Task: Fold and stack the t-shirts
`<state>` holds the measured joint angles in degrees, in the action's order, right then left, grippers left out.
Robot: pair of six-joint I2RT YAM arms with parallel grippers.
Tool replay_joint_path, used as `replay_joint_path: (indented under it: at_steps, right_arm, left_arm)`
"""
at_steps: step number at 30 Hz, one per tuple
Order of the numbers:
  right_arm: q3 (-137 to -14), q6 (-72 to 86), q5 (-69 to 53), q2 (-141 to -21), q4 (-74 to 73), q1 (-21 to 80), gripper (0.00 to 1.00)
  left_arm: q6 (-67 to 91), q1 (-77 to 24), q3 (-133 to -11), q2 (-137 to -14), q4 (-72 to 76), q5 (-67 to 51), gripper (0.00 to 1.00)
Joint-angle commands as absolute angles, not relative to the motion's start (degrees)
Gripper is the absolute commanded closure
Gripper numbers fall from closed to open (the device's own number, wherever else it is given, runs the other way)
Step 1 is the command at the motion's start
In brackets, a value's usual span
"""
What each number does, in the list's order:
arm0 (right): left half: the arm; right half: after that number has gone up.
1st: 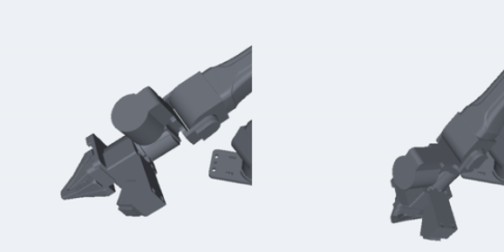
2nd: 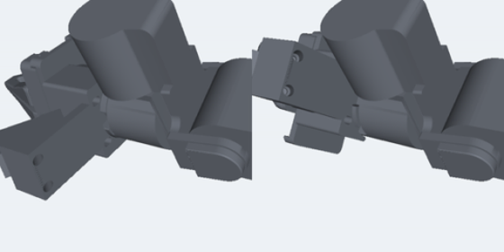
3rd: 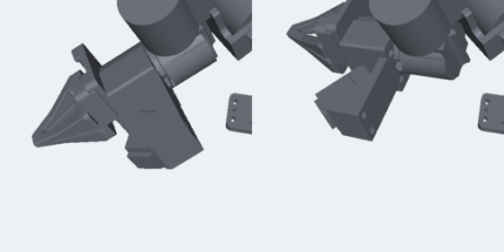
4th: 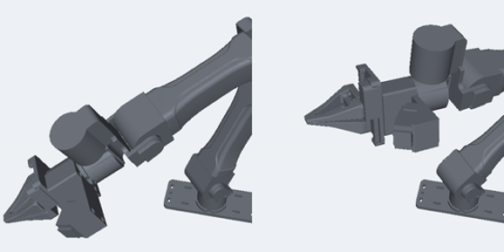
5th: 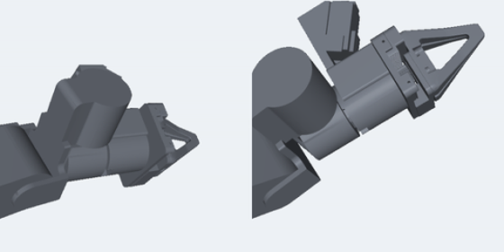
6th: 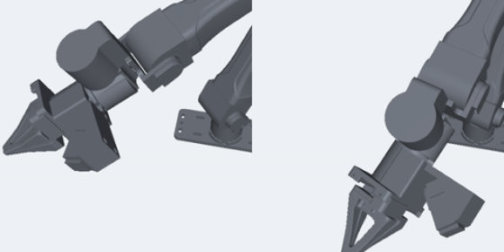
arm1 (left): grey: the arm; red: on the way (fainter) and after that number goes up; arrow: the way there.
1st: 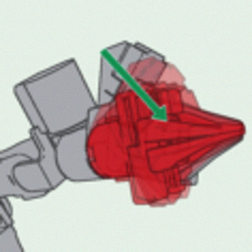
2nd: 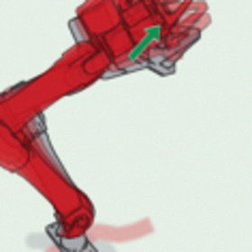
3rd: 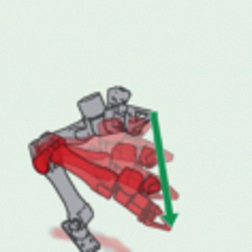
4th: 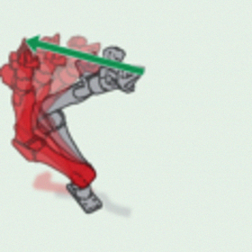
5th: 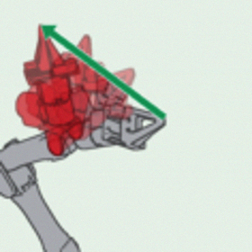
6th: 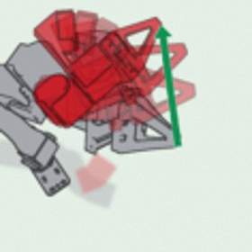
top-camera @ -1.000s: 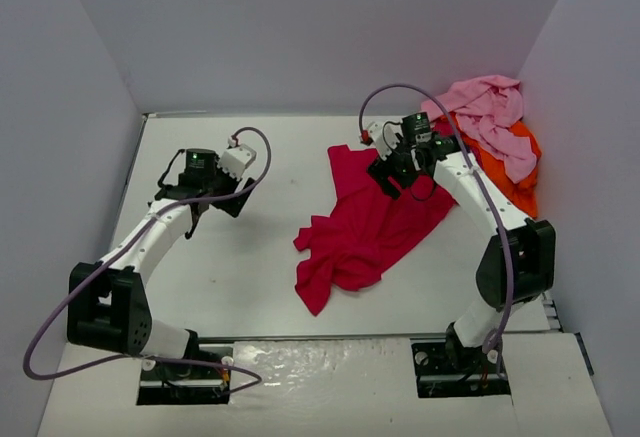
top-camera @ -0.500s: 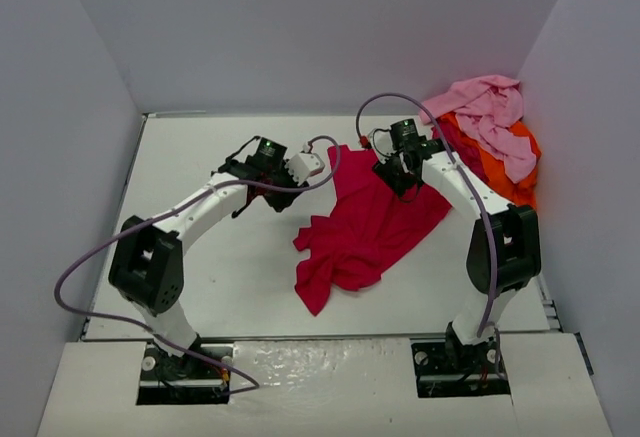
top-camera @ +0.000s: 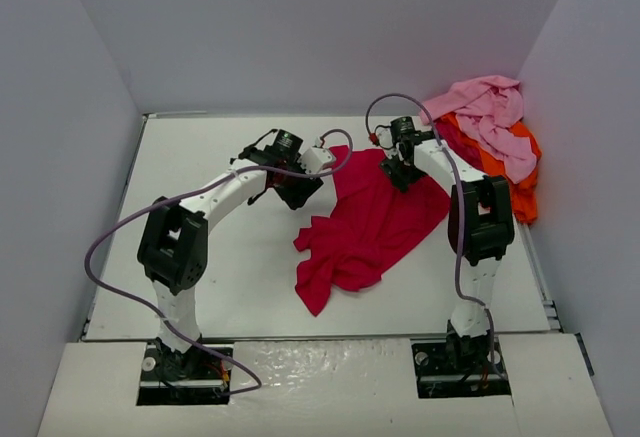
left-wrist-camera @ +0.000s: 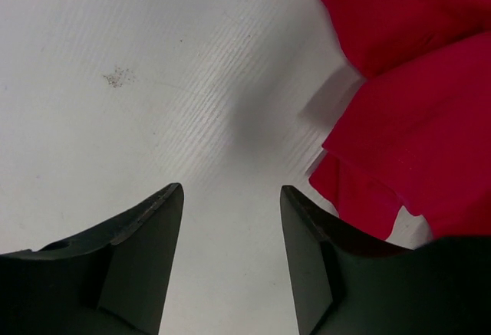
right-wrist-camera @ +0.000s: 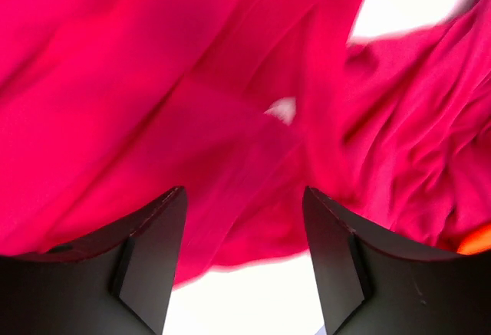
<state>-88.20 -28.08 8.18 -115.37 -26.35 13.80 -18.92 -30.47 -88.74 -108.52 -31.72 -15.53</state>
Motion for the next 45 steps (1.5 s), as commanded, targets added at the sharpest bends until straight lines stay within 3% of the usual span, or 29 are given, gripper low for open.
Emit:
replay_joint_path:
  at_steps: [1, 7, 14, 32, 34, 36, 39, 43, 45]
  right_arm:
    - [-100.11, -28.07, 9.69, -119.68, -25.47, 12.33, 0.43]
    - [-105.55, -27.16, 0.71, -120.23, -25.05, 8.7, 0.42]
    - [-110.13, -23.29, -11.46, -124.63, -25.49, 2.12, 0.41]
    - [-122.57, -27.76, -18.81, -137.38, -34.9, 7.24, 0.42]
    - [-123.14, -28.58, -17.89, -138.59, -36.14, 7.98, 0.57]
    - [-123.66, -28.54, -17.18, -139.67, -36.56, 8.49, 0.81]
    - [-123.81, -27.72, -15.08, -140.33, -36.64, 8.96, 1.0]
    - [-123.35, -27.38, -12.21, -139.92, -36.61, 8.79, 1.0]
    - [-122.68, -27.5, -11.8, -139.37, -36.65, 8.54, 1.0]
  left_arm:
    - [-16.97, -31.16, -93.07, -107.33, -34.05, -14.98, 0.52]
    - [-14.86, -30.23, -89.39, -103.71, -31.64, -13.19, 0.49]
    - [-12.06, -29.95, -93.89, -109.09, -38.47, -15.87, 0.49]
    - [-11.49, -30.15, -100.58, -118.38, -44.11, -23.6, 0.52]
    - [-11.71, -30.06, -101.28, -119.62, -44.89, -23.73, 0.62]
    - [-11.89, -30.06, -101.43, -120.72, -45.06, -23.79, 0.79]
    - [-11.42, -29.94, -101.73, -121.78, -44.46, -21.77, 1.0]
    - [-11.52, -29.0, -104.07, -124.11, -46.55, -22.05, 1.0]
    - [-11.76, -28.88, -104.2, -124.52, -46.96, -23.72, 0.92]
